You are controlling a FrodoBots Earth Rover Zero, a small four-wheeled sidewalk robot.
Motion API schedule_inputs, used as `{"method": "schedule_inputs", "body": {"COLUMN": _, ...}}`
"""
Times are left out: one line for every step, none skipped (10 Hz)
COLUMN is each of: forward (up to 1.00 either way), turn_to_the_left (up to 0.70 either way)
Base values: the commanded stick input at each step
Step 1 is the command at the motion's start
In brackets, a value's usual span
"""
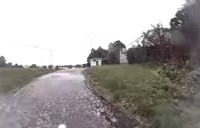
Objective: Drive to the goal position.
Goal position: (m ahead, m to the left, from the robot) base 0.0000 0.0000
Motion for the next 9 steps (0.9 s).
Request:
{"method": "schedule_inputs", "body": {"forward": -0.85, "turn_to_the_left": 0.0}}
{"method": "schedule_inputs", "body": {"forward": -0.85, "turn_to_the_left": 0.0}}
{"method": "schedule_inputs", "body": {"forward": -0.85, "turn_to_the_left": 0.0}}
{"method": "schedule_inputs", "body": {"forward": -0.85, "turn_to_the_left": 0.0}}
{"method": "schedule_inputs", "body": {"forward": 0.0, "turn_to_the_left": 0.0}}
{"method": "schedule_inputs", "body": {"forward": 0.0, "turn_to_the_left": 0.0}}
{"method": "schedule_inputs", "body": {"forward": 0.0, "turn_to_the_left": 0.0}}
{"method": "schedule_inputs", "body": {"forward": 0.0, "turn_to_the_left": 0.0}}
{"method": "schedule_inputs", "body": {"forward": 0.0, "turn_to_the_left": 0.04}}
